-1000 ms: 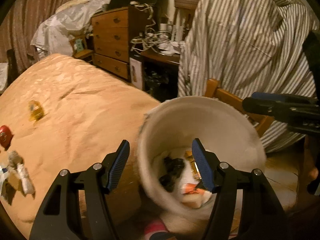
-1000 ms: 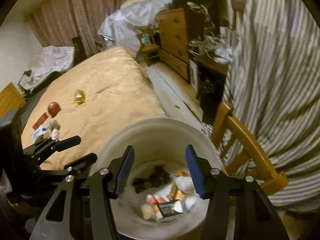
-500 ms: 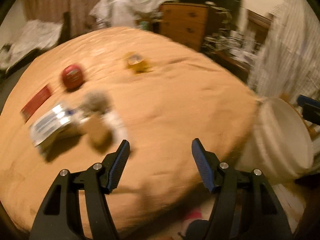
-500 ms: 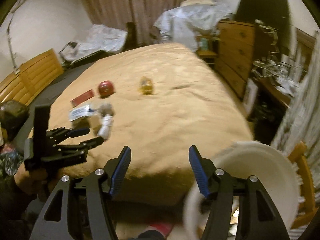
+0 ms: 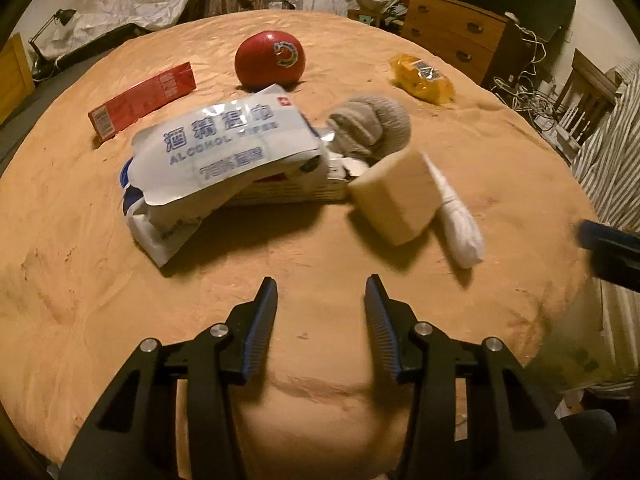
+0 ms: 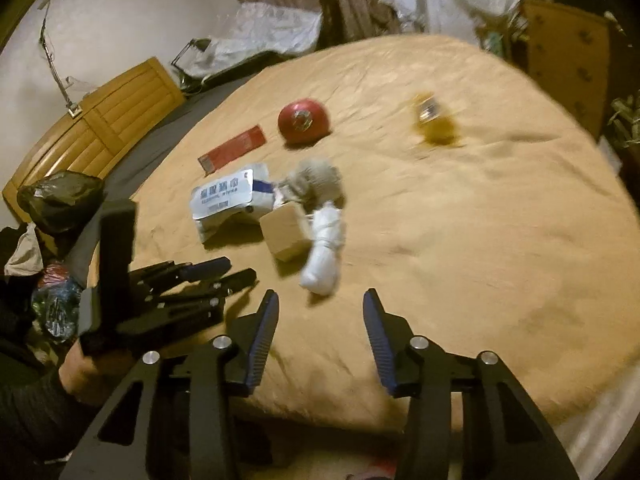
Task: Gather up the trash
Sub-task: 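Reach back to the bed and grasp the white rope bundle with the right tool, then grasp the second yellow sponge with the left tool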
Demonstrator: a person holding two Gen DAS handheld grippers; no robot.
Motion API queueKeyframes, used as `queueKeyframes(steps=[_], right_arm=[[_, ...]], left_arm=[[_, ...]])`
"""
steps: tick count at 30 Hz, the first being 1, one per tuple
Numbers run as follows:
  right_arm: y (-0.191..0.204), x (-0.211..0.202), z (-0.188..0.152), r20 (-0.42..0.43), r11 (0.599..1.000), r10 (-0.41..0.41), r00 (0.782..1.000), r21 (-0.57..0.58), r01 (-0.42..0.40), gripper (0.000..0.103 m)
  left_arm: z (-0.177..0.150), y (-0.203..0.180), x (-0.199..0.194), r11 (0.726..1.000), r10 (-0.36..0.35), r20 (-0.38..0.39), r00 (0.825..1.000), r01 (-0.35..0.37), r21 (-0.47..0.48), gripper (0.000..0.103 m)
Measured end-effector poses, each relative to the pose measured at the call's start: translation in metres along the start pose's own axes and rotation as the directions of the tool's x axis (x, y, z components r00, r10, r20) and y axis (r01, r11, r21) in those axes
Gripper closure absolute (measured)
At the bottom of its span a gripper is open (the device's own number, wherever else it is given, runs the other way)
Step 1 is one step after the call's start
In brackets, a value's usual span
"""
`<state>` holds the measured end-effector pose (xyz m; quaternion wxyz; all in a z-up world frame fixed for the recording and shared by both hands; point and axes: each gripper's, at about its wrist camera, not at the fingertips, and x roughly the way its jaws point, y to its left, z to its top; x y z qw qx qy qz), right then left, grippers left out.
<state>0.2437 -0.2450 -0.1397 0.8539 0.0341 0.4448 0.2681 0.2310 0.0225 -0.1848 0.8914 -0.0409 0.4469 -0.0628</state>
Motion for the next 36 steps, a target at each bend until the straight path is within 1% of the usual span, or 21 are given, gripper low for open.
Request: queueKeyframes(steps=[3,6,8,9,12,16,17,18,21,26,29,31,32,33,34,36], right_arm=[[0.005,0.04,0.012,-0.044,1.0,0.02,0.999,0.003,-0.02,0.062],[0.006,0.07,0.021,-0.074,1.0,0.019,0.997,0.008,-0.018,0.063],[0.006,0.085,0.026,-0.085,1.0,-0.009,0.996,-0.005,0.008,0.071],[0.003,0.087,0.027,-0.086,1.0,-0.024,0.996,-0.009,0.023,0.079],[-0.007,0.082,0.025,-0.071,0.998,-0.055,0.996,-0.004,0.055,0.082],[-0.029,0.061,0.019,-0.056,0.994,-0.109,0.992,0.016,0.11,0.082],[-0.038,0.055,0.017,-0.056,0.992,-0.126,0.99,0.023,0.128,0.082],[-0.044,0.05,0.014,-0.059,0.99,-0.134,0.989,0.028,0.136,0.082],[-0.059,0.041,0.008,-0.07,0.989,-0.141,0.987,0.035,0.144,0.082],[-0.063,0.039,0.008,-0.074,0.99,-0.135,0.988,0.03,0.137,0.082],[-0.063,0.04,0.008,-0.071,0.99,-0.136,0.988,0.028,0.139,0.081],[-0.06,0.043,0.01,-0.072,0.989,-0.148,0.986,0.017,0.149,0.079],[-0.06,0.044,0.011,-0.07,0.986,-0.163,0.984,0.004,0.164,0.077],[-0.057,0.047,0.012,-0.068,0.985,-0.17,0.983,0.001,0.171,0.073],[-0.057,0.047,0.013,-0.066,0.985,-0.173,0.983,-0.002,0.173,0.072],[-0.055,0.049,0.014,-0.068,0.983,-0.182,0.981,-0.015,0.181,0.072]], left_arm=[[0.0,0.007,0.002,1.0,-0.003,0.006,1.0,0.003,0.008,0.058],[0.0,0.01,0.003,1.0,-0.013,0.01,1.0,0.012,0.023,0.058],[0.002,0.009,0.003,0.999,-0.022,0.016,1.0,0.022,0.036,0.058],[0.003,0.009,0.005,0.999,-0.028,0.019,0.999,0.027,0.042,0.058],[0.006,0.003,0.005,0.996,-0.055,0.031,0.998,0.052,0.072,0.058],[0.011,-0.01,0.009,0.989,-0.09,0.036,0.995,0.085,0.119,0.058],[0.013,-0.014,0.009,0.988,-0.095,0.04,0.995,0.089,0.128,0.056],[0.014,-0.018,0.009,0.986,-0.103,0.044,0.994,0.096,0.14,0.052],[0.021,-0.028,0.009,0.981,-0.117,0.064,0.991,0.106,0.163,0.047],[0.034,-0.042,0.01,0.973,-0.122,0.088,0.989,0.102,0.209,0.041],[0.041,-0.046,0.014,0.969,-0.115,0.091,0.989,0.091,0.23,0.041],[0.044,-0.047,0.016,0.968,-0.111,0.09,0.99,0.087,0.235,0.042],[0.045,-0.047,0.017,0.968,-0.111,0.09,0.99,0.087,0.235,0.044],[0.045,-0.048,0.018,0.967,-0.114,0.088,0.99,0.09,0.238,0.049],[0.044,-0.049,0.018,0.966,-0.113,0.087,0.99,0.089,0.242,0.05],[0.042,-0.051,0.019,0.965,-0.113,0.088,0.99,0.088,0.246,0.054]])
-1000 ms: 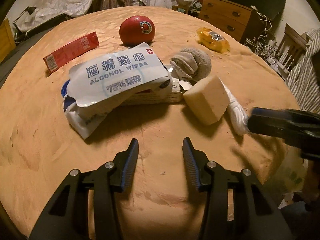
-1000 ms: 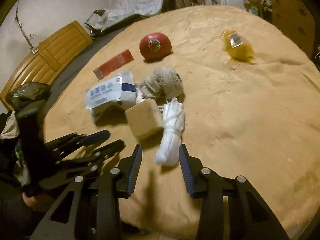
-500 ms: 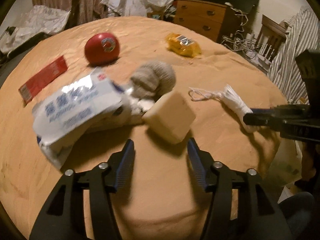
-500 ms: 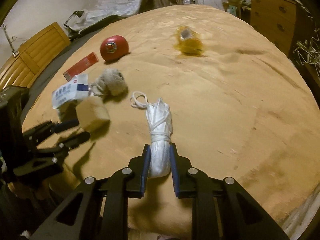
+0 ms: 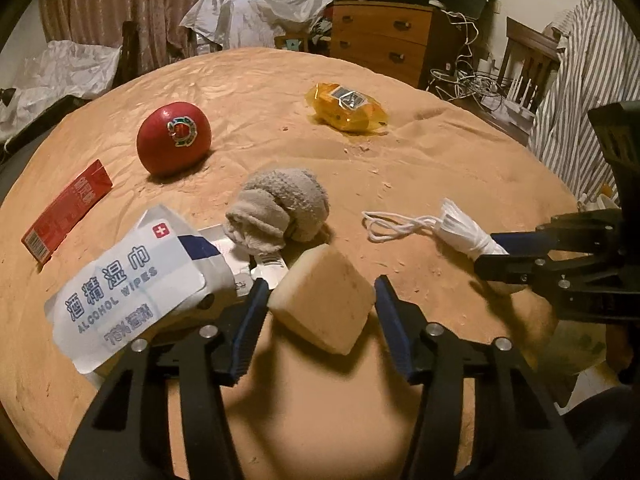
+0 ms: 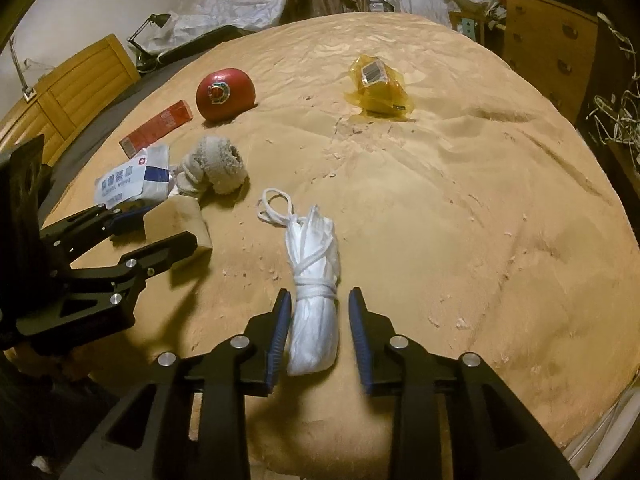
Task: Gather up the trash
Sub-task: 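Grasp the second yellow sponge with the left tool, then carry the sponge and rope bundle over the white bucket with both tools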
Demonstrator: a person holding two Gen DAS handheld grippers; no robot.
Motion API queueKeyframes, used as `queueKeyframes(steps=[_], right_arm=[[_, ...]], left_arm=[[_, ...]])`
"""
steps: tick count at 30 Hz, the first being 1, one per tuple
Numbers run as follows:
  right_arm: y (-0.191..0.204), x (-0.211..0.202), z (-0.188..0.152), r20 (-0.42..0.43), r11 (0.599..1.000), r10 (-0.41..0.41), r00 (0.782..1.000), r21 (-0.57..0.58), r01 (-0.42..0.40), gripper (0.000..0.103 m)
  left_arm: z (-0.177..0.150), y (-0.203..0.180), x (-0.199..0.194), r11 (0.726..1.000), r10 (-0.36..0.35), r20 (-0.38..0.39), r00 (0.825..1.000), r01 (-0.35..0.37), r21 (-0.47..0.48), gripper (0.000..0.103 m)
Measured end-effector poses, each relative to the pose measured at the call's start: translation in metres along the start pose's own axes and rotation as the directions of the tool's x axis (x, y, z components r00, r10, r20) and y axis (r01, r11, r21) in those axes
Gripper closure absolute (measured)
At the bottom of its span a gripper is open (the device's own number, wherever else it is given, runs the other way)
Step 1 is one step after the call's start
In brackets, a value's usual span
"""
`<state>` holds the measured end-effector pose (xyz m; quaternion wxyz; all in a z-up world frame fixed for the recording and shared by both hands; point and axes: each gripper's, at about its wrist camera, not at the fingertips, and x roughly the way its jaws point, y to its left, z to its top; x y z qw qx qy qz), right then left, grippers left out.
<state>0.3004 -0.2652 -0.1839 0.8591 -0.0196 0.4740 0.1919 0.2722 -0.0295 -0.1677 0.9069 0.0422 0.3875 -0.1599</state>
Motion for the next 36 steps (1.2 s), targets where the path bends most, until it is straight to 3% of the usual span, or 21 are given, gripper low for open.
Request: queueKeyframes(steps=[2,3,7,14,22,26,36], right_arm=[[0.004,0.003,0.0,-0.007,1.0,-0.014,1.0,-0.021,0.014,0.074],[0.007,0.005,0.0,-0.009,0.999,-0.02,1.0,-0.032,0.019,0.082],[0.012,0.005,-0.003,0.009,0.999,-0.029,1.0,-0.034,0.029,0.083],[0.025,-0.033,-0.01,0.129,1.0,-0.02,0.991,-0.016,0.022,0.083],[0.07,-0.089,-0.03,0.286,0.999,0.027,0.958,-0.04,-0.016,0.083],[0.094,-0.118,-0.035,0.369,0.998,0.044,0.928,-0.056,-0.025,0.083],[0.15,-0.174,-0.057,0.53,0.993,0.043,0.847,-0.118,0.024,0.083]], left_arm=[[-0.003,-0.002,0.0,1.0,0.008,0.003,1.0,-0.008,0.004,0.056],[-0.004,-0.002,-0.001,1.0,0.01,0.004,1.0,-0.01,0.003,0.057],[-0.01,-0.005,-0.006,1.0,0.013,0.007,1.0,-0.013,-0.005,0.059],[-0.02,-0.001,-0.043,0.994,0.045,0.064,0.997,-0.039,-0.099,0.062],[-0.028,0.006,-0.118,0.969,0.179,0.159,0.971,-0.146,-0.199,0.062],[-0.033,0.008,-0.154,0.947,0.264,0.212,0.941,-0.212,-0.241,0.062],[-0.052,-0.008,-0.221,0.888,0.432,0.347,0.832,-0.327,-0.323,0.062]])
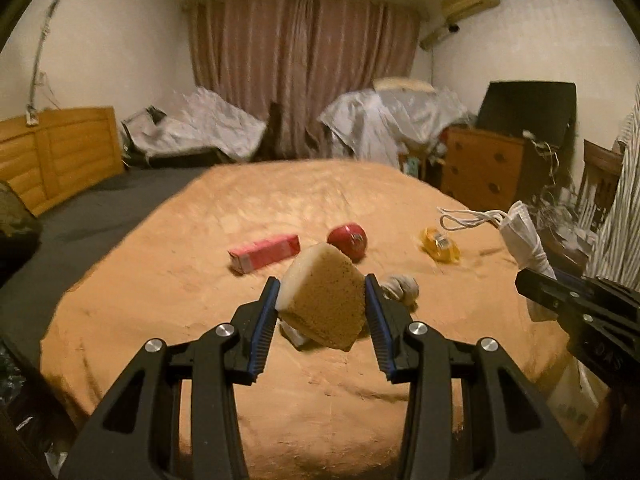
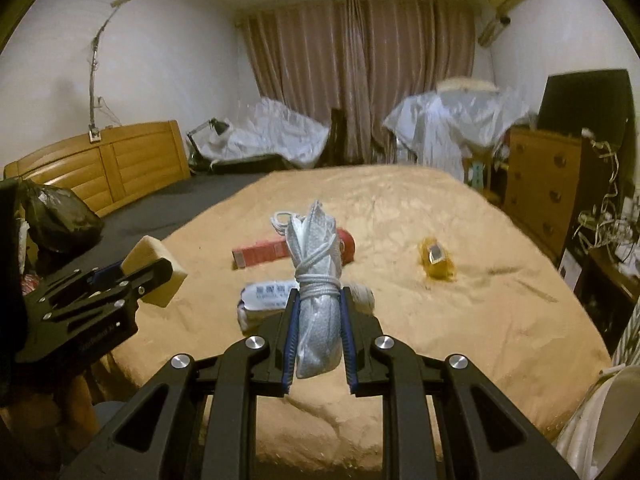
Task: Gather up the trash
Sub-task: 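Carry the sponge and rope bundle over the white bucket with both tools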
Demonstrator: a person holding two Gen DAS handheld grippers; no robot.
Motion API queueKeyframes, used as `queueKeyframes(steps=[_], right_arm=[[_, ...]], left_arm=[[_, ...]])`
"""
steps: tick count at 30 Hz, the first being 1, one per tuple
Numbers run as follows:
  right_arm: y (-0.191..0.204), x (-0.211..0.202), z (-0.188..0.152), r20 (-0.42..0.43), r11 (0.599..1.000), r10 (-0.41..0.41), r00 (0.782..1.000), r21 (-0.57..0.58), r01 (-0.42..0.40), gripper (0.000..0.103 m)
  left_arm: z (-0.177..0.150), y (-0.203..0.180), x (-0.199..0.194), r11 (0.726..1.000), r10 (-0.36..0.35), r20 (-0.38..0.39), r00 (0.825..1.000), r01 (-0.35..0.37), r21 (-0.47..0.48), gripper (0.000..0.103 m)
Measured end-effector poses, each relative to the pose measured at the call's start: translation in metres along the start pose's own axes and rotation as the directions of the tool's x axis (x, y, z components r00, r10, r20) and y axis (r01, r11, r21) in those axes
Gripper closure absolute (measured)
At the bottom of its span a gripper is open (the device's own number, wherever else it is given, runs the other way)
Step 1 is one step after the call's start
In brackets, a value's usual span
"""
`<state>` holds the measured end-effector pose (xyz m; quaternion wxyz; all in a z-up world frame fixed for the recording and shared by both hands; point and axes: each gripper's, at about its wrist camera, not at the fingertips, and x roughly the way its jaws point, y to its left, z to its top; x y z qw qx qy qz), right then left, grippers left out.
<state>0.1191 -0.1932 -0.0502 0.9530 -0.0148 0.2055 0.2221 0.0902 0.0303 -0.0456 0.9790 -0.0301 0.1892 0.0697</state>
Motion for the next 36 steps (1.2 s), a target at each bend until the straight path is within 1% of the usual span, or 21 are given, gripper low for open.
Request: queueKeyframes(steps=[5,7,14,17,20,26,32,36], right_arm=[[0.014,-0.017,-0.005,0.042,1.0,-0.021,0.999,-0.01,0.022,0.083],[0.018,-0.02,-0.006,0.049,1.0,-0.026,0.998,-0.012,0.027,0.083],[0.026,-0.029,-0.004,0.064,0.999,-0.028,0.998,-0.019,0.03,0.083],[0.024,-0.029,-0.002,0.064,0.999,-0.031,0.997,-0.019,0.032,0.083],[0.018,-0.036,0.001,0.061,0.999,-0.04,0.997,-0.007,0.041,0.083],[-0.013,-0.066,0.005,0.068,0.994,-0.112,0.991,0.018,0.111,0.083],[-0.055,-0.105,0.007,0.078,0.978,-0.208,0.975,0.048,0.204,0.083],[-0.093,-0.135,0.001,0.065,0.96,-0.275,0.959,0.079,0.27,0.083]], left_arm=[[-0.002,-0.007,-0.021,0.999,0.049,0.086,0.995,-0.051,0.013,0.062],[-0.002,-0.007,-0.025,0.998,0.063,0.105,0.992,-0.065,0.014,0.062],[0.001,-0.007,-0.027,0.998,0.06,0.1,0.993,-0.06,0.003,0.062],[0.003,-0.01,-0.026,0.999,0.043,0.093,0.995,-0.044,0.006,0.062],[0.006,-0.017,-0.022,1.0,0.013,0.088,0.996,-0.015,0.016,0.062],[0.016,-0.05,-0.016,0.997,-0.068,0.087,0.994,0.064,0.052,0.062],[0.019,-0.103,-0.013,0.98,-0.176,0.08,0.981,0.166,0.113,0.062],[0.018,-0.144,-0.013,0.958,-0.251,0.066,0.966,0.238,0.161,0.062]])
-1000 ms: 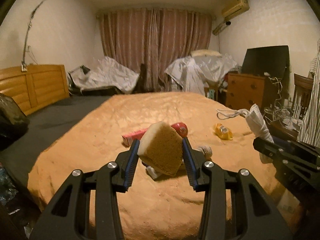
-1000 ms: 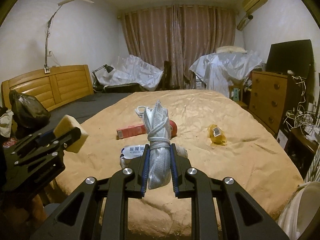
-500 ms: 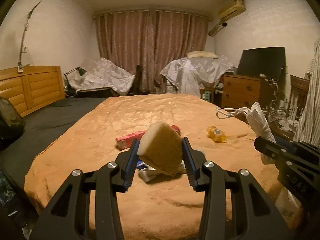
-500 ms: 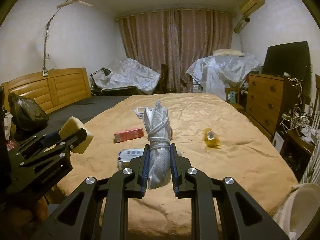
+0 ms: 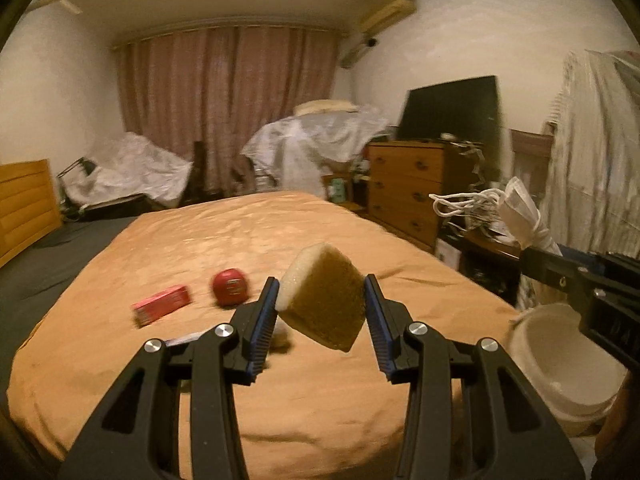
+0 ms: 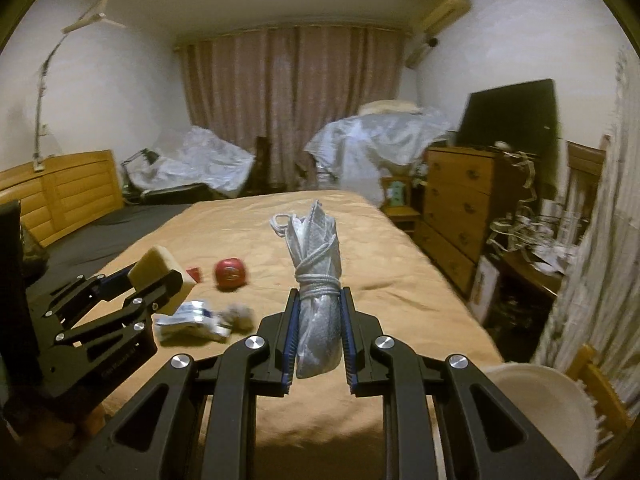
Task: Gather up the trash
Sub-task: 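Carry the sponge and rope bundle over the white bucket with both tools, then open both tools to drop the sponge and rope into the bucket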
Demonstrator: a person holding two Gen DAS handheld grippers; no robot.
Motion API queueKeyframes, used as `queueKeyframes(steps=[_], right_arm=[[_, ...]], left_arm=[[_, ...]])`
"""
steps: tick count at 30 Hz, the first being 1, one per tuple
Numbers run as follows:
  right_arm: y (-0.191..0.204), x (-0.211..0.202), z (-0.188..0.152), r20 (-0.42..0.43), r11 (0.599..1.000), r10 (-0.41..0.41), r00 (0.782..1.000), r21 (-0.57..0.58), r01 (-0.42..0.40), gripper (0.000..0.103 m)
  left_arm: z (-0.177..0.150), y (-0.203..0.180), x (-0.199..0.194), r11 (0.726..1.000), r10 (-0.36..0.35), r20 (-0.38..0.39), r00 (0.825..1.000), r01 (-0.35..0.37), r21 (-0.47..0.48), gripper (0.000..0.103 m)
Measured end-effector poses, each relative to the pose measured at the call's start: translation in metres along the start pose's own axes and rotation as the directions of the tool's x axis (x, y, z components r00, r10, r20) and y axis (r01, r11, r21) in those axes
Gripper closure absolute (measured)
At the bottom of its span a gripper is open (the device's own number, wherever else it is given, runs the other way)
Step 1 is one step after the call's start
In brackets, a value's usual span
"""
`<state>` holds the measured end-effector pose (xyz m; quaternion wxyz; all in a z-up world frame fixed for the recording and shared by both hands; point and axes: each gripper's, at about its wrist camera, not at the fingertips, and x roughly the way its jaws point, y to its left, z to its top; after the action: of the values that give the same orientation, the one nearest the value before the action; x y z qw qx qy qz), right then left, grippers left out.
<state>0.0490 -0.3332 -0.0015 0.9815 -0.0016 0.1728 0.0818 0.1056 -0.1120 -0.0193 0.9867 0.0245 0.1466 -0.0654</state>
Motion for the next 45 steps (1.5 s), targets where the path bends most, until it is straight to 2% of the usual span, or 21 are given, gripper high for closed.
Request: queueKeyframes(steps=[4,11,20,26,29,33,35,37,39,41,45], right_arm=[[-0.043,-0.018,-0.005,-0.017,0.998,-0.069,0.997,0.013,0.069,0.083],[-0.125,-0.046,-0.015,-0.065,0.983,-0.174,0.983,0.053,0.177,0.083],[-0.224,-0.061,-0.034,-0.198,0.956,-0.246,0.949,0.113,0.271,0.083],[-0.271,-0.049,-0.045,-0.304,0.945,-0.241,0.922,0.142,0.294,0.082],[-0.281,-0.041,-0.051,-0.344,0.943,-0.225,0.912,0.161,0.293,0.082],[-0.298,-0.031,-0.057,-0.395,0.937,-0.192,0.898,0.198,0.288,0.083],[-0.305,-0.026,-0.061,-0.42,0.935,-0.178,0.89,0.211,0.287,0.083],[-0.311,-0.021,-0.066,-0.45,0.934,-0.161,0.878,0.219,0.284,0.083],[-0.314,-0.016,-0.07,-0.47,0.933,-0.154,0.869,0.219,0.284,0.083],[-0.316,-0.013,-0.072,-0.481,0.932,-0.149,0.864,0.223,0.285,0.082],[-0.316,-0.009,-0.076,-0.489,0.928,-0.145,0.86,0.234,0.29,0.083]], left_arm=[[0.003,-0.035,0.007,0.997,-0.071,-0.007,0.997,0.071,0.026,0.062],[0.007,-0.091,0.019,0.981,-0.18,-0.028,0.983,0.182,0.064,0.062],[0.004,-0.159,0.043,0.944,-0.305,-0.119,0.945,0.317,0.093,0.062],[-0.006,-0.194,0.058,0.911,-0.376,-0.217,0.901,0.403,0.091,0.061],[-0.011,-0.206,0.064,0.899,-0.396,-0.259,0.881,0.43,0.085,0.061],[-0.021,-0.222,0.075,0.877,-0.425,-0.332,0.842,0.475,0.081,0.061],[-0.026,-0.231,0.08,0.864,-0.438,-0.372,0.819,0.498,0.08,0.061],[-0.032,-0.238,0.088,0.852,-0.45,-0.42,0.788,0.52,0.064,0.061],[-0.038,-0.242,0.093,0.848,-0.452,-0.446,0.773,0.528,0.056,0.061],[-0.042,-0.244,0.095,0.846,-0.45,-0.464,0.763,0.531,0.053,0.061],[-0.044,-0.247,0.093,0.84,-0.451,-0.471,0.758,0.539,0.063,0.061]])
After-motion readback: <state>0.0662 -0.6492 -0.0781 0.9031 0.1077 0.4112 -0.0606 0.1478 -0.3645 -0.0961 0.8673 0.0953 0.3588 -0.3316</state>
